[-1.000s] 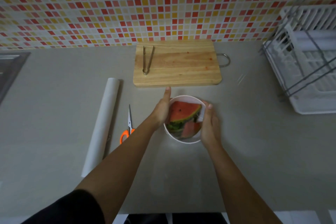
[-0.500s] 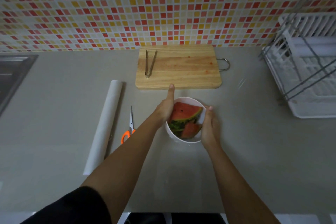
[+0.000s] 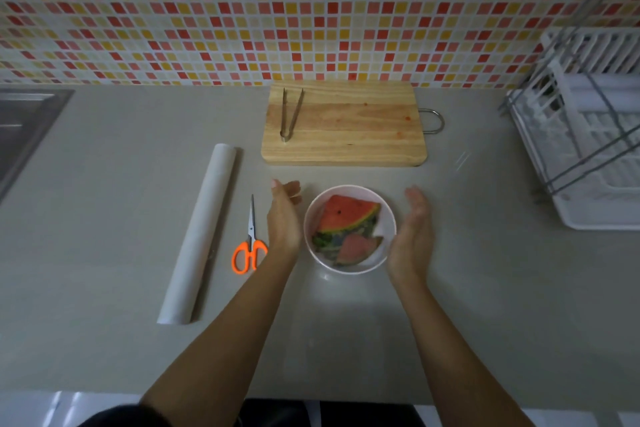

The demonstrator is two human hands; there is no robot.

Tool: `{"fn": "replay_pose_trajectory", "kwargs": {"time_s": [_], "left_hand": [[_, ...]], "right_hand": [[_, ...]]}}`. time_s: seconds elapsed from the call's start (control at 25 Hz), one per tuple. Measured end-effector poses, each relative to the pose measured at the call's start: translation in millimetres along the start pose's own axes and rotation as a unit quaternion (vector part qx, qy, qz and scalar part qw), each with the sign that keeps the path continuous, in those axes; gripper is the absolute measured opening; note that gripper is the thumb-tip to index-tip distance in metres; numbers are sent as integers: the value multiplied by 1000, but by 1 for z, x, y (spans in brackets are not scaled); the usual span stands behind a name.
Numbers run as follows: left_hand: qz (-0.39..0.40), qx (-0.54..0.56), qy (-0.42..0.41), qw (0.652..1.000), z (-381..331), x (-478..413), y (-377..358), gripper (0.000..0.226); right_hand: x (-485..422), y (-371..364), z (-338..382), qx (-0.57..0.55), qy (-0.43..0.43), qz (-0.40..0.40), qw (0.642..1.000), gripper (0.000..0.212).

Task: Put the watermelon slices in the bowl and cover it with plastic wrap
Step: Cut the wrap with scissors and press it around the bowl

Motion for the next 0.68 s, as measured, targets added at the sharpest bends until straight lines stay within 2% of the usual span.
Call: {"fn": "replay_pose_trajectory", "kwargs": {"time_s": [0.04, 0.12, 0.2, 0.24, 0.32, 0.36, 0.44, 0.52, 0.6, 0.68], "left_hand": [[2, 26, -12, 1000, 6, 14, -1, 58], [23, 22, -51, 998, 17, 44, -9, 47], [37, -54, -136, 989, 13, 56, -17, 57], [39, -98, -160, 982, 7, 47, -18, 58], [56, -143, -164, 974, -10, 19, -11, 54], [55, -129, -146, 979, -16, 6, -3, 52], [27, -29, -86, 995, -13, -4, 15, 50], [7, 62, -45, 997, 4, 15, 18, 46], [25, 81, -45, 995, 21, 39, 5, 44], [31, 83, -40, 995, 27, 41, -10, 46]], "right_hand": [[-12, -1, 5, -42, 11, 40, 998, 65], [-31, -19, 12, -41, -19, 173, 984, 63], [-37, -39, 7, 7, -73, 265, 962, 64], [-37, -43, 2, 26, -109, 270, 956, 66], [-34, -41, -8, 88, -162, 226, 956, 78], [-33, -36, -10, 139, -165, 188, 958, 82], [-33, -22, -4, 198, -118, 111, 967, 86], [-35, -23, -2, 105, -78, 99, 986, 83], [-29, -37, -7, -21, -101, 152, 983, 62], [-20, -47, -18, -121, -148, 142, 971, 43]]}}
Point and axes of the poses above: each hand's wrist, its own x-axis away from the middle knuckle, its own y-axis out of the back of the hand, z = x × y, the point moved 6 cm from there along -x, towards the middle knuckle, and after that the axes turned 10 degrees about -x, right-handed, at the moved point
